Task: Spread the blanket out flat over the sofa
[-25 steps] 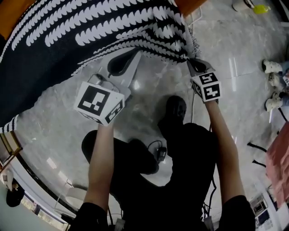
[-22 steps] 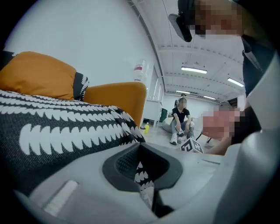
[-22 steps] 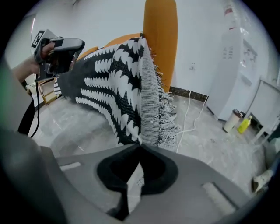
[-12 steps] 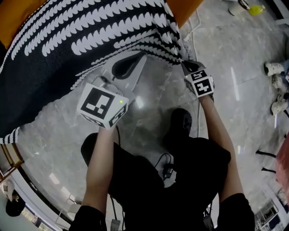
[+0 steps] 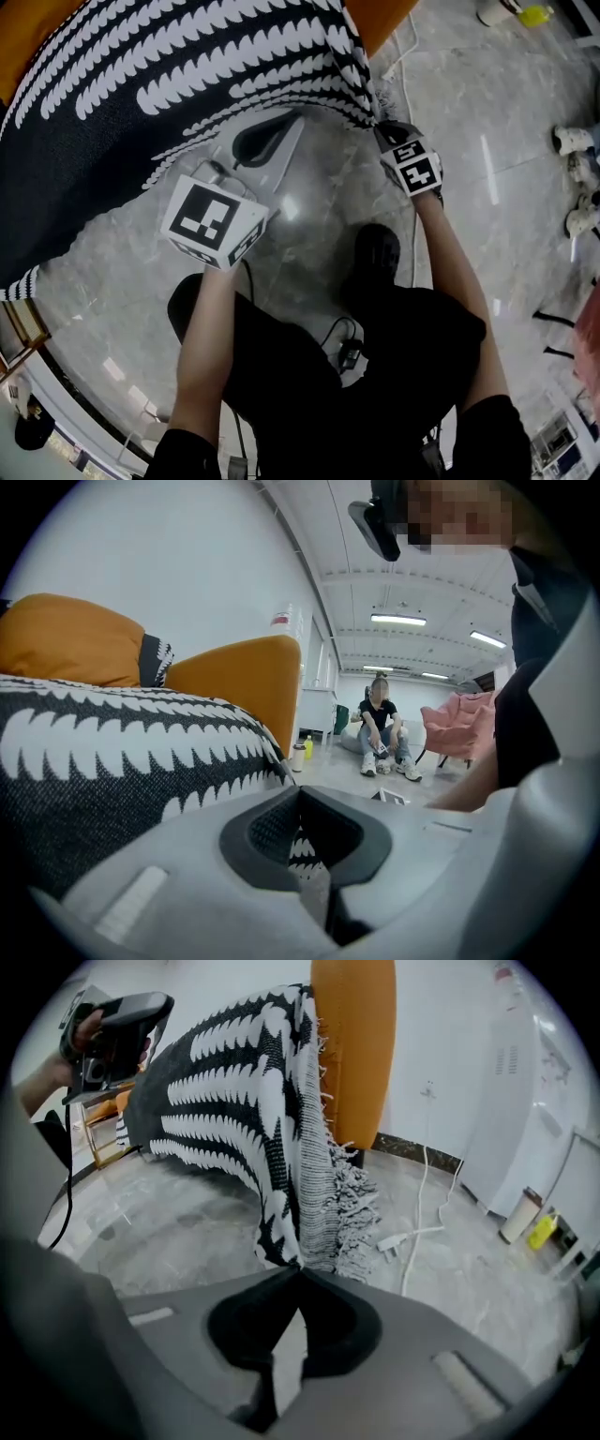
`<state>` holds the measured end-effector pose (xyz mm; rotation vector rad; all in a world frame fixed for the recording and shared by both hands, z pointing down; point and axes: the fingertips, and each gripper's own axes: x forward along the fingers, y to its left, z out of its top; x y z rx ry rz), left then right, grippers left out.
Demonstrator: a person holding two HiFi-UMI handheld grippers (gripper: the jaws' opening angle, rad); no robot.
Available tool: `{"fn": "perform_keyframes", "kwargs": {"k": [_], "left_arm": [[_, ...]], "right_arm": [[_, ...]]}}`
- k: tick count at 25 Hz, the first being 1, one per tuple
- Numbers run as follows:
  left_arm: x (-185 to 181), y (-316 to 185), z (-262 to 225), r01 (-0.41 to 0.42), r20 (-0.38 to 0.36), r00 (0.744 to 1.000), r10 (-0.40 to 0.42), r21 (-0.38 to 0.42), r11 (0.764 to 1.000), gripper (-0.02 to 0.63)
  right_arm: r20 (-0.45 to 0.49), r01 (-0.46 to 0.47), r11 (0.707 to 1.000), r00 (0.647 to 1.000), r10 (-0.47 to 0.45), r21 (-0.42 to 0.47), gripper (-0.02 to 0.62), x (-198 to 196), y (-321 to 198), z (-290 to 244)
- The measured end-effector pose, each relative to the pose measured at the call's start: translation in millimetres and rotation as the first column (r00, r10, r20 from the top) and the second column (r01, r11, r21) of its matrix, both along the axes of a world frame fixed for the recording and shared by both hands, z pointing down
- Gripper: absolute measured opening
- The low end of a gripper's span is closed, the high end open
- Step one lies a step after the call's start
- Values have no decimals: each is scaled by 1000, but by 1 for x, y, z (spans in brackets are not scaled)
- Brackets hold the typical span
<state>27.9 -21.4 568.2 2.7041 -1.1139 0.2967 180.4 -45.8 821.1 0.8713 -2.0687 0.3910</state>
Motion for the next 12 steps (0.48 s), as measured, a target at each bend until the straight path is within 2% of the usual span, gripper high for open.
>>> {"fn": "perform_keyframes", "kwargs": {"k": [12], "left_arm": [[1, 15, 8, -5, 36, 999, 5, -12, 1000, 11]], "right_arm": [[36, -21, 999, 999, 22, -43, 8, 0, 2, 19]]}}
